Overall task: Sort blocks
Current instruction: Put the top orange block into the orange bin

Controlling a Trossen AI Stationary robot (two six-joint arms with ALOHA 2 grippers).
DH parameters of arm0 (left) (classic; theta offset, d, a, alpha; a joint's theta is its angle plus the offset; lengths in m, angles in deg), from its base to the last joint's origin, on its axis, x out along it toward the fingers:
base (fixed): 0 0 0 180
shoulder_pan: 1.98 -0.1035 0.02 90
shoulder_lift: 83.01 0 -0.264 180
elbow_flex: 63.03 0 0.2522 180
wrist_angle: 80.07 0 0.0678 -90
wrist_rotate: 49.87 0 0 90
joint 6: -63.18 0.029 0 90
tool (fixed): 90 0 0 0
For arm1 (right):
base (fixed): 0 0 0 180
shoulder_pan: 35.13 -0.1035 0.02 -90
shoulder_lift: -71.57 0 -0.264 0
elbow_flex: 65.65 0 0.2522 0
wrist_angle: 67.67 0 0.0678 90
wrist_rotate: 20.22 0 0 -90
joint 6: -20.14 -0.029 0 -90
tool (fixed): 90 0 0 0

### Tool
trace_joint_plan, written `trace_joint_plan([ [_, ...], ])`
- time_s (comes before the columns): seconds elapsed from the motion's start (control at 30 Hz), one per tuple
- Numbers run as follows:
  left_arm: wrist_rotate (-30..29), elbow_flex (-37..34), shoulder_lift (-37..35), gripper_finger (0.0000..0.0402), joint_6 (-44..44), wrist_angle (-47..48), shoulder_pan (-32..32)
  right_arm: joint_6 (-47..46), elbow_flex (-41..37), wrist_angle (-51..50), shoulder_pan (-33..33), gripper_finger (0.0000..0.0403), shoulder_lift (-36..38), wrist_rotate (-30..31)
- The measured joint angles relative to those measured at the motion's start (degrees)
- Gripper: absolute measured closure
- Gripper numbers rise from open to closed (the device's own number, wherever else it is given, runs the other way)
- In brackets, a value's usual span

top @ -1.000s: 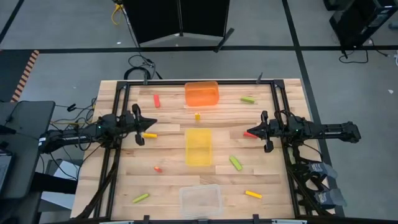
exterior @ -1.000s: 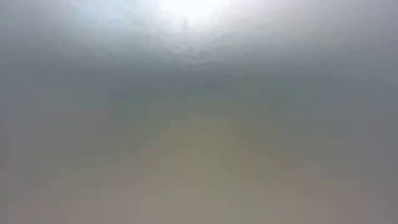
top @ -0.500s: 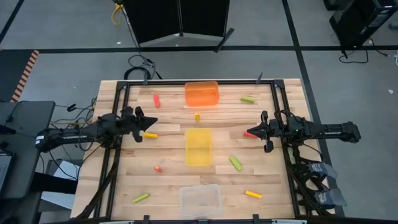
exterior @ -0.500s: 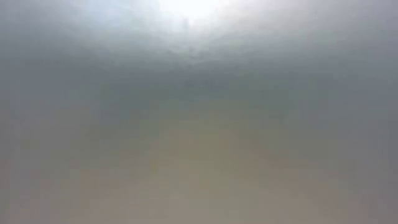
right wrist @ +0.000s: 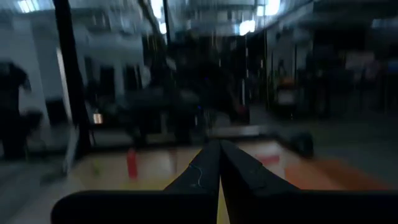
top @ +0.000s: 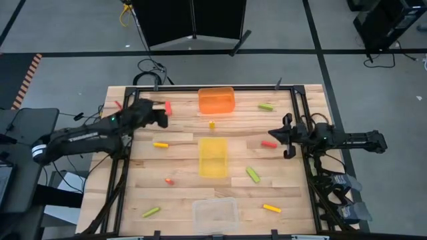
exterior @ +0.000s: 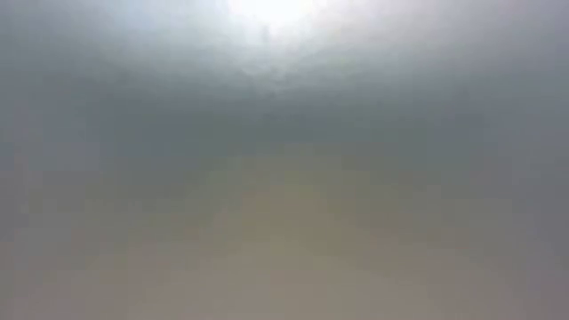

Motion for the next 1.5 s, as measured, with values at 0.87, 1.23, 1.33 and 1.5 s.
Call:
trace_joint_plan([
  [0.87,2.1,19.6,43.0,0.0241,-1.6,6.5,-15.8,1.9,0.0,12.3,0.0,0.038,0.0,0.1],
  [1.23,2.9,19.5,43.0,0.0176,-3.2,6.2,-15.8,8.9,0.0,17.1,0.0,0.038,0.0,0.3],
  [1.33,2.1,19.2,43.0,0.0166,-3.2,5.5,-15.8,8.9,0.0,16.5,0.0,0.038,0.0,0.3],
  [1.5,3.3,18.0,42.9,0.015,-3.5,3.9,-15.8,8.9,0.0,15.3,0.0,0.038,0.0,0.3],
])
